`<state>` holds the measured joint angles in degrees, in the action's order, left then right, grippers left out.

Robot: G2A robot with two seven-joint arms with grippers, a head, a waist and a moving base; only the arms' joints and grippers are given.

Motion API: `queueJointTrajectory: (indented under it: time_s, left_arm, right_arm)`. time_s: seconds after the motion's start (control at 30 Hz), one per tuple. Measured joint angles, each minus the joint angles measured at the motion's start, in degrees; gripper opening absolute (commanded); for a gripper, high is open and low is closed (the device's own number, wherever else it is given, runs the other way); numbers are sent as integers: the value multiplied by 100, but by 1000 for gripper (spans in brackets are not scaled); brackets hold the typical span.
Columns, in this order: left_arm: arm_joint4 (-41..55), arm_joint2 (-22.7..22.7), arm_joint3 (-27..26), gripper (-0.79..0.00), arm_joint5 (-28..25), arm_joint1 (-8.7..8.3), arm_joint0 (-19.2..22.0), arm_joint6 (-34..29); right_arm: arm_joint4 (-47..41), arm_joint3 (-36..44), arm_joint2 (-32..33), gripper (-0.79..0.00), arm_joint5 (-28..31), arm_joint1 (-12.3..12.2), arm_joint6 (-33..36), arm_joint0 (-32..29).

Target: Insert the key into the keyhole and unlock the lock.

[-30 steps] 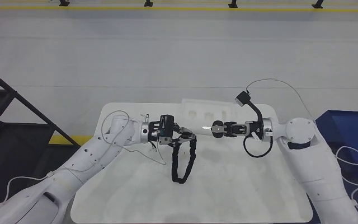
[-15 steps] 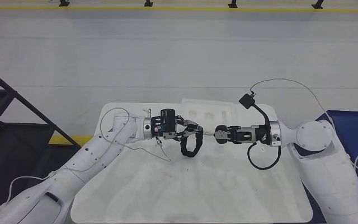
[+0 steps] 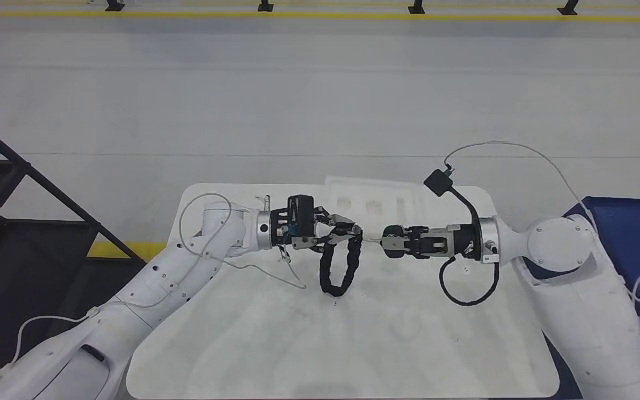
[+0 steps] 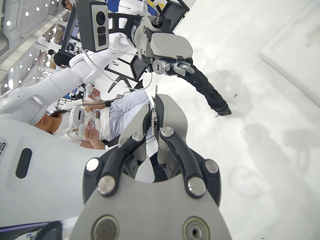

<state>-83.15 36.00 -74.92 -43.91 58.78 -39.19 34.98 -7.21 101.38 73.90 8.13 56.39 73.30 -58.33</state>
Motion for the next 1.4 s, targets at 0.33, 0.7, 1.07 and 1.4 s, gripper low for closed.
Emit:
queueJointTrajectory:
  time_s: [0.33,0.7,1.07,1.4]
  left_arm:
    - [-278,86,-363,-785,-150,41,3,-375]
    - [-602,-120,-125,-785,-204,261,245,-91]
    - [-797,-264,163,-785,-281,445,394,273]
    - [-943,-262,251,-785,-336,527,425,324]
  right_arm:
    - [1337,1821,230,-785,-1383,-162,369,-55]
    - [2425,2404,171,-785,-2052,-267,422,-184]
    - [2837,2567,35,-785,-2278,-310,361,-200]
    - [2778,2525,-1,-785,-2221,-338,354,-177]
